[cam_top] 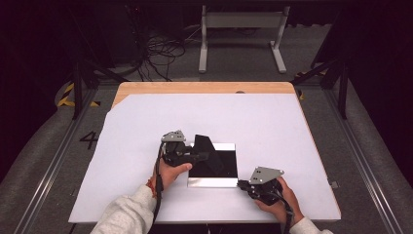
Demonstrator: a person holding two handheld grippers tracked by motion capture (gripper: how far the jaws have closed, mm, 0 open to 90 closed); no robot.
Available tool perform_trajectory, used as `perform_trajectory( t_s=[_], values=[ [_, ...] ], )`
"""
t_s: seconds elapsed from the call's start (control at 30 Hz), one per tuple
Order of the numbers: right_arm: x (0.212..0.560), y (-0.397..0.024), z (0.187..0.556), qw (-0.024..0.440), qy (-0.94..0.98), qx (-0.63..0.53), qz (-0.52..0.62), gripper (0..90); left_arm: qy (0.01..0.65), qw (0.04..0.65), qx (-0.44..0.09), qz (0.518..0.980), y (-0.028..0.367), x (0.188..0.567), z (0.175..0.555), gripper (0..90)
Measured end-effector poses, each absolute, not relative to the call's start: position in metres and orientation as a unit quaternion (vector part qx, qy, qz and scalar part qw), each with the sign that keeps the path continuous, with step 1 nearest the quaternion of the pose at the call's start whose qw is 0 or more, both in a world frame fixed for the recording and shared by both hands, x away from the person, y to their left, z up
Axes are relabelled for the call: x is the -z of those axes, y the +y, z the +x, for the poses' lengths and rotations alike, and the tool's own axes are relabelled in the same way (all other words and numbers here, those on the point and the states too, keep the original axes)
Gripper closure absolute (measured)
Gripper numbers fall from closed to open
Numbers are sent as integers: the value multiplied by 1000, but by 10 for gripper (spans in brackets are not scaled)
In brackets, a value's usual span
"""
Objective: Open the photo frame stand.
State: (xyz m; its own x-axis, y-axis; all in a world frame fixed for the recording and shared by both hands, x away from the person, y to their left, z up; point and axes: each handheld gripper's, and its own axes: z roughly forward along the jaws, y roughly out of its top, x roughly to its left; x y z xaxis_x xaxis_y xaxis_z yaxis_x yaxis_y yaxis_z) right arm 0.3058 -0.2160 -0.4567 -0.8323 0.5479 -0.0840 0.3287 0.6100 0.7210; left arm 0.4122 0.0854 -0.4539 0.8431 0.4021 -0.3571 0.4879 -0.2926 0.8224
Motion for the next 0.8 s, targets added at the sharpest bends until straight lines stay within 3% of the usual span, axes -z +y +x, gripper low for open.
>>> perform_trajectory(
  t_s=[0.03,0.47,0.67,0.77,0.8],
  values=[
    [457,-216,306,150,885,-366,248,870,275,524,37,805,84,454,411,634],
    [457,-216,306,150,885,-366,248,869,270,506,48,818,73,461,407,688],
    [457,-216,305,152,885,-365,248,866,288,525,89,796,77,465,411,762],
    [457,-216,305,152,884,-365,248,850,287,520,91,799,77,464,412,760],
    [457,-216,305,152,884,-366,248,848,281,514,71,807,76,462,410,738]
  ],
)
